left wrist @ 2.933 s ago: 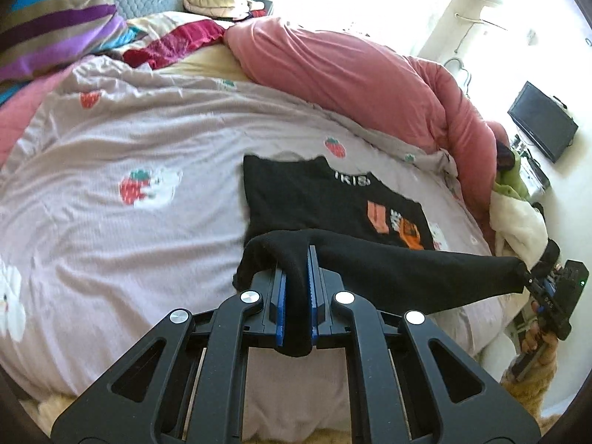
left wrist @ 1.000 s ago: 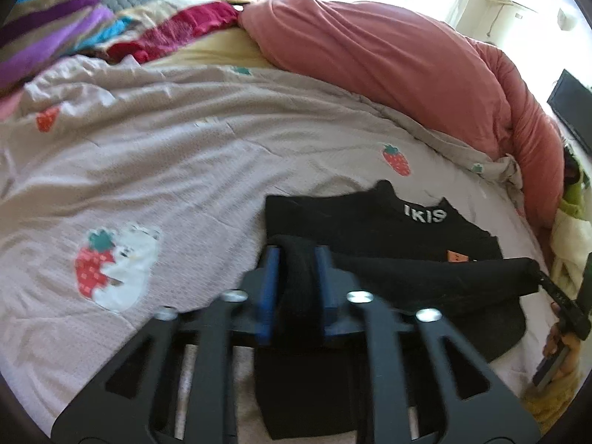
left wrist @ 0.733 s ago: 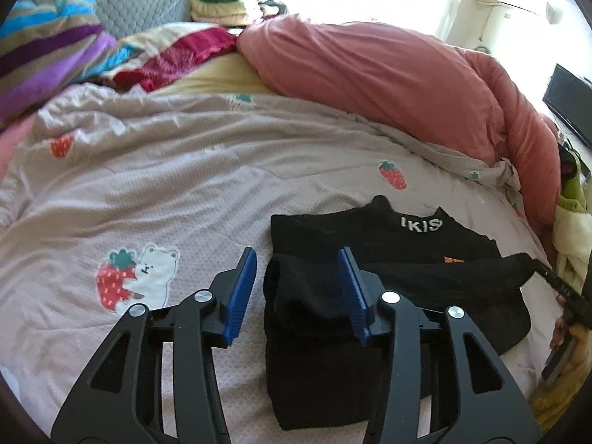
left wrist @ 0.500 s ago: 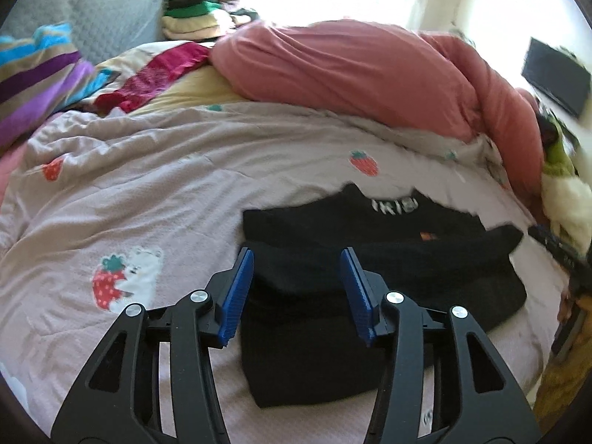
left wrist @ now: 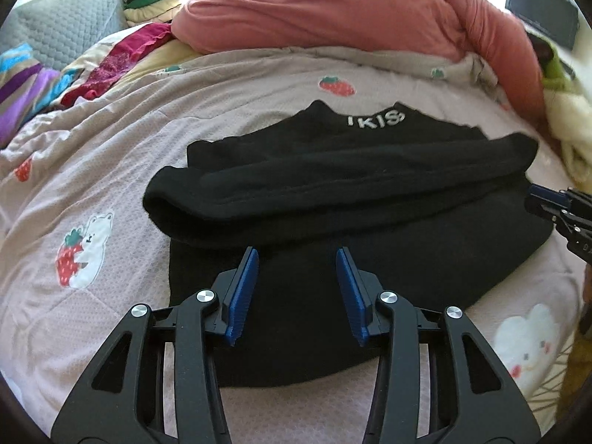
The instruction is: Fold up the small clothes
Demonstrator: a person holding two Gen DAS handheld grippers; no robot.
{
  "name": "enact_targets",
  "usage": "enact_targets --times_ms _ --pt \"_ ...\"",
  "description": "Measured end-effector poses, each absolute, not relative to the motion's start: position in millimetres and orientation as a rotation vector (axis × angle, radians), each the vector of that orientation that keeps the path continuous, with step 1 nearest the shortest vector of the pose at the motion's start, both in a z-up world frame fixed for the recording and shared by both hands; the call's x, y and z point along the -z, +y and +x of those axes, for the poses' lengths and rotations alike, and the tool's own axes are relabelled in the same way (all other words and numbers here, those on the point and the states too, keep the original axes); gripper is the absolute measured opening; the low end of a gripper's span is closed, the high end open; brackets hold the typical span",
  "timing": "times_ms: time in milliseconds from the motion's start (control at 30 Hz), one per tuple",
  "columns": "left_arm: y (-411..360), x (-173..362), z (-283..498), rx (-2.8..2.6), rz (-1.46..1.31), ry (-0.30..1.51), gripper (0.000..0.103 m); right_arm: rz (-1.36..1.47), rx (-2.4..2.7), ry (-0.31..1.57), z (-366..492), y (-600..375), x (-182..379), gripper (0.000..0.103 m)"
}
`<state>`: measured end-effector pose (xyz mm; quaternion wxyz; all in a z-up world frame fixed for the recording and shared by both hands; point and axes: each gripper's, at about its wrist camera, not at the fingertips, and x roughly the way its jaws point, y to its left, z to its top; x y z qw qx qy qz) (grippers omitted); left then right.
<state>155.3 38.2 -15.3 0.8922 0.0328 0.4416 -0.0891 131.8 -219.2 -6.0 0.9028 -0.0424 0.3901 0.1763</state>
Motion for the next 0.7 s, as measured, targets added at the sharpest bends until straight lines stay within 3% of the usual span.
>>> enact_targets --times_ms 300,700 --pt "38.0 18.8 182.2 0.163 0.074 0.926 0.038 -0.081 -0.296 0.856 165.1 -220.8 31.4 0.025" --pt "47.7 8.9 222.6 0.153 -0.003 0.914 0.038 -0.043 -0.26 0.815 210.8 -223.1 15.7 0.025"
